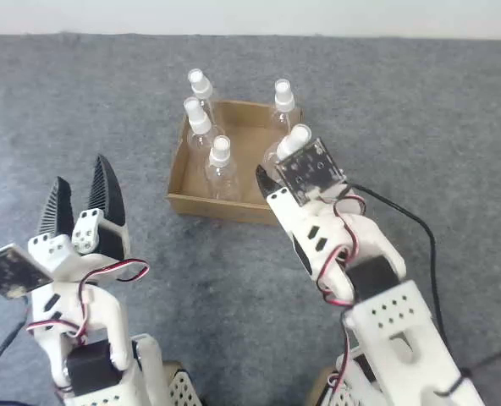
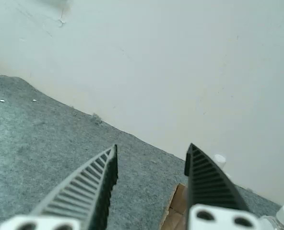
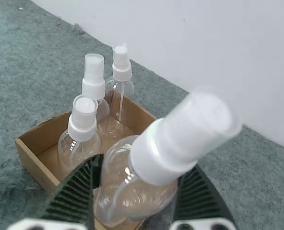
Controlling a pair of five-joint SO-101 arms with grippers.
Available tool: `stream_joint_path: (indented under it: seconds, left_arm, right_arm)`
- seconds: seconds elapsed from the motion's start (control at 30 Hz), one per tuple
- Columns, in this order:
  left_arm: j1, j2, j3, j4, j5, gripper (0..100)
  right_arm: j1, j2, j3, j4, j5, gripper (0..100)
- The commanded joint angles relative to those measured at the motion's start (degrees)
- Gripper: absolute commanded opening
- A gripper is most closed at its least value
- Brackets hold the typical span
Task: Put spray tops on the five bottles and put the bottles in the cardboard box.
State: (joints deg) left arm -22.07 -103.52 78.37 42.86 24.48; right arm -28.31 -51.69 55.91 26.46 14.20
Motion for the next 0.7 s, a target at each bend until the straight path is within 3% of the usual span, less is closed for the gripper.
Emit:
stream_joint_path:
  seconds: [0.0, 0.3, 0.67]
  left_arm:
    - [-0.2, -0.8, -0.5, -1.8, 0.4, 21]
    - [-0.2, -0.8, -0.5, -1.8, 0.4, 21]
    - [-0.2, -0.8, -0.5, -1.8, 0.4, 21]
  right_arm:
    - [0.7, 4.4, -4.1, -4.9, 0.9, 1.6]
    - [0.7, 9.8, -4.4, -8.0, 5.7, 1.6]
    - [0.7, 17.0, -4.2, -14.5, 5.9, 1.4]
